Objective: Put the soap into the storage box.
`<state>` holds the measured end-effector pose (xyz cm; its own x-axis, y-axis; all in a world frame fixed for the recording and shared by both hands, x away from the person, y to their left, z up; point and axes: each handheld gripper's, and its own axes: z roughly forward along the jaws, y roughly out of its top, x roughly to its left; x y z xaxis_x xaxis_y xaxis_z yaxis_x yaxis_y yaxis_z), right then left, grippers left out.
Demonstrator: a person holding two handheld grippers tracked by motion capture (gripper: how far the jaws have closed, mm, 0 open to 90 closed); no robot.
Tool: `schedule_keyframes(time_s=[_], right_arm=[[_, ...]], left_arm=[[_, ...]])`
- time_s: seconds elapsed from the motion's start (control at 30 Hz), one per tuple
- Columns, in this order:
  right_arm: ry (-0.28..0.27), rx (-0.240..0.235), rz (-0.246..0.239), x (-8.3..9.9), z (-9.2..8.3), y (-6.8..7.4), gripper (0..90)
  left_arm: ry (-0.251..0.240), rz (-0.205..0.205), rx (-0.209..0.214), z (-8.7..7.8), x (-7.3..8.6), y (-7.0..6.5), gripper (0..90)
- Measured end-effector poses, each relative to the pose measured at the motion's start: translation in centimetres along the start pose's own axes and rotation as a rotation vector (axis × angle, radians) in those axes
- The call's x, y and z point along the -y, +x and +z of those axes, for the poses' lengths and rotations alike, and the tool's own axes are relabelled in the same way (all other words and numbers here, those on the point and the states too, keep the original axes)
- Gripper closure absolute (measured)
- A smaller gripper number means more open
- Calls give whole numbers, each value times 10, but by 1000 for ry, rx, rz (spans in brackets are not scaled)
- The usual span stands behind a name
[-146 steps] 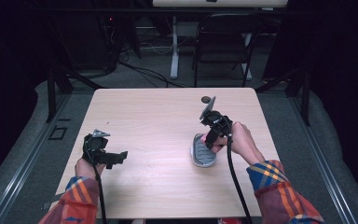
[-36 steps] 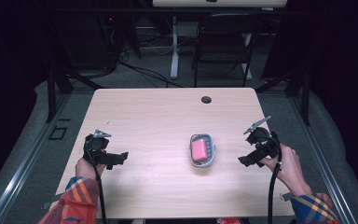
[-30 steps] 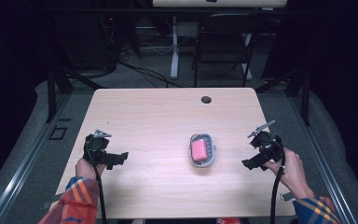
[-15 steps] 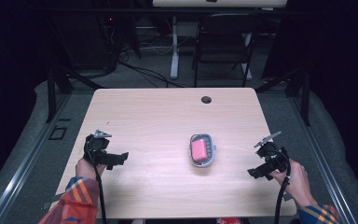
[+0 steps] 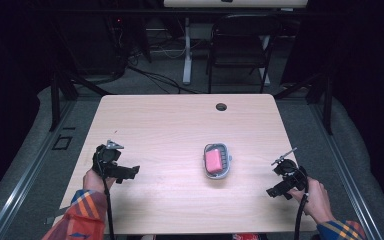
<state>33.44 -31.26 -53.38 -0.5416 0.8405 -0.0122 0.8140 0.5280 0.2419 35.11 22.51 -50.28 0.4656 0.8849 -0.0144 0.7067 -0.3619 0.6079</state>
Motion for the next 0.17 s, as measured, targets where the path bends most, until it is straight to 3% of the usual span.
schedule_keyframes(time_s=[0.03, 0.07, 0.13, 0.17], right_arm=[[-15, 6, 12, 1, 2, 0, 43], [14, 1, -6, 0, 1, -1, 43], [19, 26, -12, 0, 1, -2, 44], [19, 3, -10, 0, 2, -3, 45]], left_arm=[[5, 4, -3, 1, 0, 0, 0], [6, 3, -2, 1, 0, 0, 0], [9, 5, 3, 1, 0, 0, 0], [9, 5, 3, 1, 0, 0, 0]])
